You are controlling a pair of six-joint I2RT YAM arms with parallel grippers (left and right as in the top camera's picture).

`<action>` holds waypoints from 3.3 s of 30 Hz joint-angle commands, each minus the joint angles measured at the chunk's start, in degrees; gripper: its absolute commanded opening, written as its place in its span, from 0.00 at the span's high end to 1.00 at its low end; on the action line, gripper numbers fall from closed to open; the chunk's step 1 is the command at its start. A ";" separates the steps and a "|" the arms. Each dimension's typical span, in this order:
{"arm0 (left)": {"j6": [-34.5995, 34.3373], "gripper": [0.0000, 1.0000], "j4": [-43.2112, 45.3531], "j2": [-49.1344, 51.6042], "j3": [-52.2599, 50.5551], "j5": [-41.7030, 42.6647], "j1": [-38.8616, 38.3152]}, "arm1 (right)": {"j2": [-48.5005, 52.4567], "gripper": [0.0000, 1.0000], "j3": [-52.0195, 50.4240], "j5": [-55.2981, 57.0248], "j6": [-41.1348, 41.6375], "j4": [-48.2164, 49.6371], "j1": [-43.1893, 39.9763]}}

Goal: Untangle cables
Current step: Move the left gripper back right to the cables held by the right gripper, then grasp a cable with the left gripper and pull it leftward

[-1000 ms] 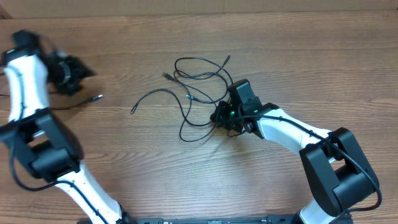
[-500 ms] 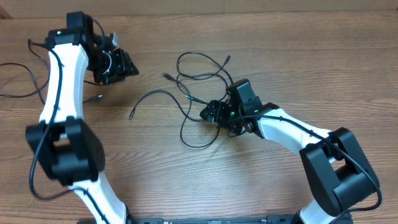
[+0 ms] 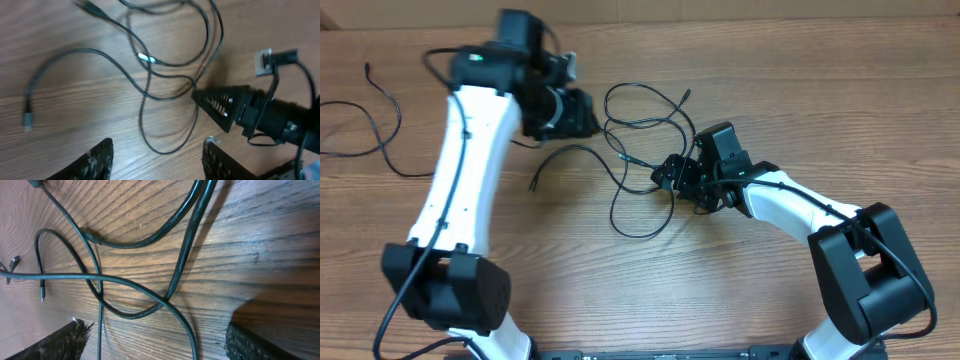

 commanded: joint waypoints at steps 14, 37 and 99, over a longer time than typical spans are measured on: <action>-12.41 0.41 24.72 0.61 -22.84 -7.23 -11.06 | 0.17 0.82 -0.13 6.45 1.49 2.36 -2.38; -17.22 0.38 47.82 0.61 -35.10 -10.40 -13.22 | 3.39 0.60 -0.13 10.23 4.52 9.20 -1.22; -21.73 0.96 67.06 -24.61 -43.87 -24.79 -17.00 | 6.60 0.90 -0.13 8.87 7.28 13.70 -1.22</action>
